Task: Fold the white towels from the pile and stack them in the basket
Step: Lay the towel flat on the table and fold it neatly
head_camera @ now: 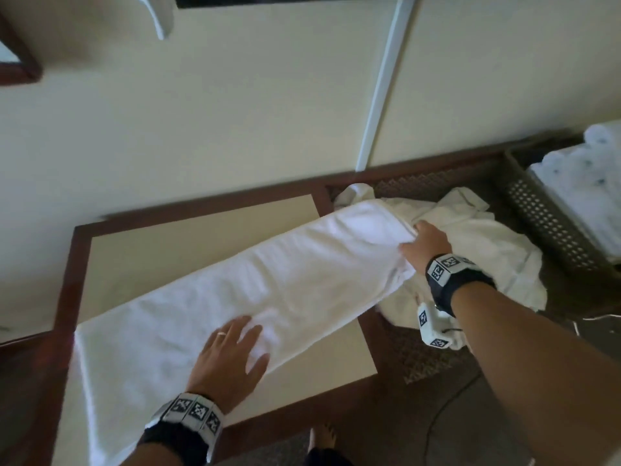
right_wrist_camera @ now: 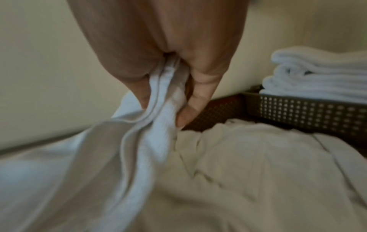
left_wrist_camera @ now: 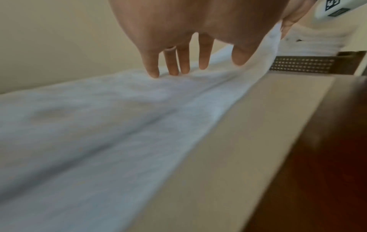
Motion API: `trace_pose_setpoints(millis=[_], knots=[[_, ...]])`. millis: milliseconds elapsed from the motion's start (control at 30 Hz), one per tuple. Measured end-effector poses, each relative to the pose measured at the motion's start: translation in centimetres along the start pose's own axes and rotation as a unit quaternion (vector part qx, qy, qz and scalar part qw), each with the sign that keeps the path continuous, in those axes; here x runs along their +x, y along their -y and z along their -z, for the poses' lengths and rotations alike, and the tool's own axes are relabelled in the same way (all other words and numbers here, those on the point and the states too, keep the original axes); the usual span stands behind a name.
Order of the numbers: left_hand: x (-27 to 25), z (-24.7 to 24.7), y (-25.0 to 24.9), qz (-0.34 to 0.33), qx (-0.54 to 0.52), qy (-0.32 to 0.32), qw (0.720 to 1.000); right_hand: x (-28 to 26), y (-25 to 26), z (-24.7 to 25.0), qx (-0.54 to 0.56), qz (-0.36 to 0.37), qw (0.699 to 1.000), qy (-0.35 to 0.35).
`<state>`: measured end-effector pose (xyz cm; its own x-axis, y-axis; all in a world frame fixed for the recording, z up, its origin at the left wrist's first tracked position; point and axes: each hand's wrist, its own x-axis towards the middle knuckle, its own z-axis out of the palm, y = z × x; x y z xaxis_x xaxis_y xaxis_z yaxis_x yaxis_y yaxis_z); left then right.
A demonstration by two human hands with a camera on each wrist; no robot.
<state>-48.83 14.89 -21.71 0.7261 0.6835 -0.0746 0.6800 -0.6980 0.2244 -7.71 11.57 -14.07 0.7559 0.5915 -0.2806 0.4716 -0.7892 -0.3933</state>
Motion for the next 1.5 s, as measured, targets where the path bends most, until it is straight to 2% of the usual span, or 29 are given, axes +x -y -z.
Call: trace_pose_setpoints(millis=[67,167,267,367,467,567,633,700,767,833,933,1000,1067,1133,1200,1233,1300,1367,1500], knots=[[0.9,0.6,0.7,0.023,0.001,-0.003,1.0,1.8,1.5,2.7,0.001,0.025,0.997,-0.071],[1.7,1.4,2.5,0.036,0.013,0.008,0.999,3.1,4.2,5.5,0.012,0.117,0.977,-0.178],[2.4,2.1,4.3,0.039,0.012,0.02,0.999,2.5,6.7,6.3,-0.008,0.206,0.953,-0.222],[3.0,2.6,5.9,0.051,-0.011,0.015,0.999,-0.8,9.2,4.9,-0.034,0.299,0.922,-0.245],[3.4,3.3,7.7,0.082,-0.089,-0.014,0.993,-6.1,11.0,1.4,-0.056,0.403,0.882,-0.239],[2.9,4.4,9.9,0.112,-0.159,-0.057,0.979,-12.5,11.7,-4.0,-0.082,0.457,0.862,-0.202],[2.2,5.1,11.6,0.111,-0.168,-0.059,0.978,-16.8,11.2,-8.7,-0.097,0.491,0.853,-0.151],[1.0,5.3,13.5,0.08,-0.161,-0.055,0.982,-20.7,9.6,-13.4,-0.122,0.519,0.842,-0.084],[-0.2,5.5,15.1,0.047,-0.153,-0.053,0.986,-23.6,7.7,-16.9,-0.185,0.502,0.844,-0.022],[-0.8,5.6,15.8,0.019,-0.137,-0.044,0.989,-25.3,6.5,-18.1,-0.224,0.448,0.865,-0.001],[-0.2,5.6,14.9,-0.045,-0.097,-0.013,0.994,-24.4,6.1,-17.1,-0.241,0.374,0.896,-0.018],[0.5,5.5,13.3,-0.098,-0.069,0.004,0.993,-23.4,6.0,-15.6,-0.251,0.332,0.909,0.002],[1.5,5.3,11.6,-0.13,-0.068,0.004,0.989,-23.0,5.9,-14.5,-0.206,0.31,0.927,0.041],[2.1,5.0,10.1,-0.151,-0.076,0.004,0.986,-23.6,5.8,-13.7,-0.114,0.273,0.954,0.048],[2.7,4.5,9.2,-0.179,-0.045,0.002,0.983,-24.4,5.6,-13.8,-0.01,0.238,0.971,-0.022],[3.0,4.4,8.9,-0.195,-0.018,0.001,0.981,-24.6,5.6,-14.2,0.018,0.234,0.97,-0.068],[3.4,4.2,8.8,-0.22,0.021,-0.002,0.975,-25.0,5.7,-15.2,0.001,0.236,0.962,-0.133],[3.6,4.2,9.2,-0.233,0.039,-0.013,0.971,-25.1,5.6,-16.1,-0.065,0.214,0.96,-0.167],[3.2,4.5,11.0,-0.195,-0.044,-0.059,0.978,-25.7,4.6,-16.1,-0.106,0.16,0.962,-0.196]])
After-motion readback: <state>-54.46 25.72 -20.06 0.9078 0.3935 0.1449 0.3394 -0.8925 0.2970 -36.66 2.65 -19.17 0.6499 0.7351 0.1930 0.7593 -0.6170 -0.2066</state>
